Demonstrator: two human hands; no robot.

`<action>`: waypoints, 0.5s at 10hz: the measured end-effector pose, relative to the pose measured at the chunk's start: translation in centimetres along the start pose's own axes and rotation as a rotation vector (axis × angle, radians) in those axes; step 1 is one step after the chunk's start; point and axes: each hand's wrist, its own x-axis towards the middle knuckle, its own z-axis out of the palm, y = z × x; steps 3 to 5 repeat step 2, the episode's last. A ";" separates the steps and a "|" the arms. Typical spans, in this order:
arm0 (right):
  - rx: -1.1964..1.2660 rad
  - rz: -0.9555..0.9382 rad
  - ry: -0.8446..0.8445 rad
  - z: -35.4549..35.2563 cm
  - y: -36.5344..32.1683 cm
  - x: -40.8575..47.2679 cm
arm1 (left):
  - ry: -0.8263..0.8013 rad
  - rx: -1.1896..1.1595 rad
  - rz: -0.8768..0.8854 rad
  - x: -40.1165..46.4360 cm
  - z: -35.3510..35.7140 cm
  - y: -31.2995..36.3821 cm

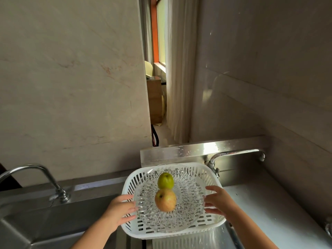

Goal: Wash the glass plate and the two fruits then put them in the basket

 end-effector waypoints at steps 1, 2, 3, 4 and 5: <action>-0.055 -0.012 0.026 -0.3 -0.6 -0.8 | 0.000 0.035 0.001 -1.1 -0.5 1.1; -0.054 -0.028 0.049 -0.4 -1.3 -1.8 | -0.007 0.025 0.016 -2.0 -0.9 2.0; -0.054 -0.028 0.049 -0.4 -1.3 -1.8 | -0.007 0.025 0.016 -2.0 -0.9 2.0; -0.054 -0.028 0.049 -0.4 -1.3 -1.8 | -0.007 0.025 0.016 -2.0 -0.9 2.0; -0.054 -0.028 0.049 -0.4 -1.3 -1.8 | -0.007 0.025 0.016 -2.0 -0.9 2.0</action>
